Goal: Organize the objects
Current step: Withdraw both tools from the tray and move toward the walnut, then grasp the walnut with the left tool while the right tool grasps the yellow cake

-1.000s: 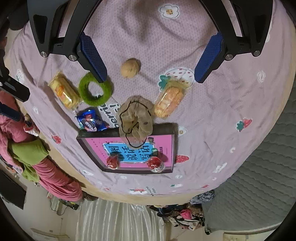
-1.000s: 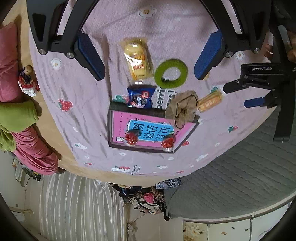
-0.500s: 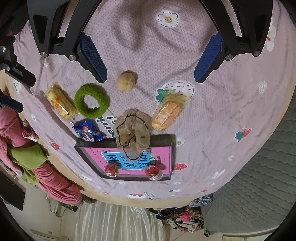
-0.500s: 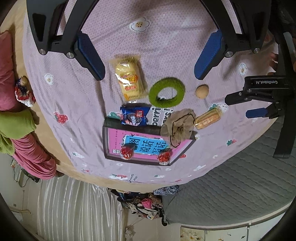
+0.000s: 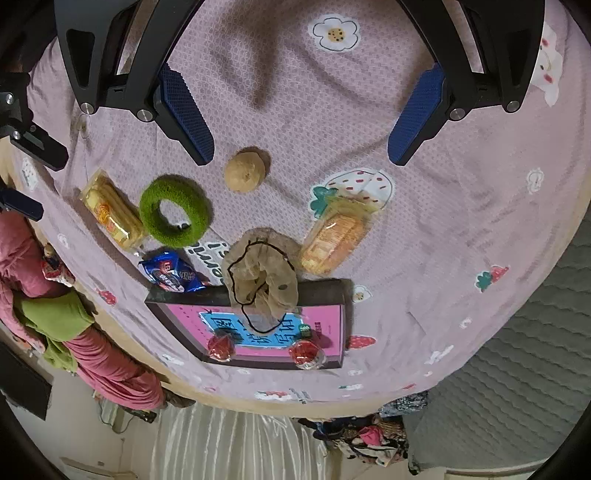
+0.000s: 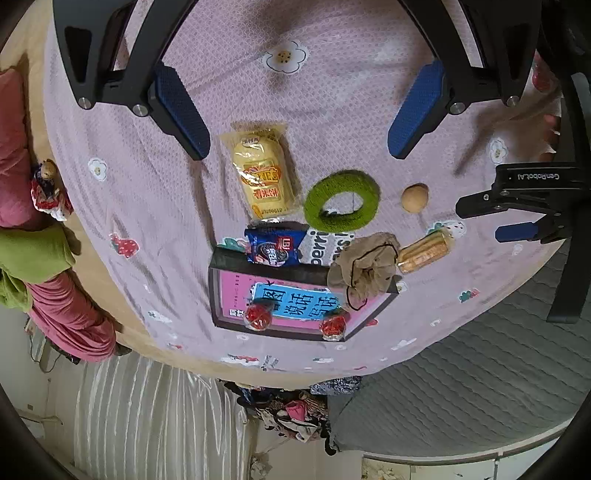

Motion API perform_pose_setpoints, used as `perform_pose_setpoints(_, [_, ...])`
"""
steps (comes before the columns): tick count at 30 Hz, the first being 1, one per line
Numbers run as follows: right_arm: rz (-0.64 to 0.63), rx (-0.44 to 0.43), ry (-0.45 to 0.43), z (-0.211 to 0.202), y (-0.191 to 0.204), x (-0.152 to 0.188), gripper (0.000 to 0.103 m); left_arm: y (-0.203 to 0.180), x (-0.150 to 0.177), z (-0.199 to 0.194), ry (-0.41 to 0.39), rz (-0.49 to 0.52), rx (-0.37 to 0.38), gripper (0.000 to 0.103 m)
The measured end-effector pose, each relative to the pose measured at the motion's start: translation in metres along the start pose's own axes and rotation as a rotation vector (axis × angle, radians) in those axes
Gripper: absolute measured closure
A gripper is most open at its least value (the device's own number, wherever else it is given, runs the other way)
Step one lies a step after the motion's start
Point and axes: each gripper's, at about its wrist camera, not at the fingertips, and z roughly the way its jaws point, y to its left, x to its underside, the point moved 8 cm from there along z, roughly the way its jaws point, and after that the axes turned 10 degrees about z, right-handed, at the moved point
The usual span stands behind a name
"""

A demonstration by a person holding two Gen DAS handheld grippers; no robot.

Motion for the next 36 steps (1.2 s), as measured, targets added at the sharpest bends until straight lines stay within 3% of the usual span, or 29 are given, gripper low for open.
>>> perform_pose_setpoints(15, [0.018,0.0,0.034,0.02,-0.007,0.009,0.005,0.002,0.007,0.019,0.025,-0.006,0.014,0.007])
perform_pose_setpoints(36, [0.046,0.006,0.067,0.047,-0.022,0.013,0.005,-0.027,0.006,0.045,0.049,0.024,0.067,0.007])
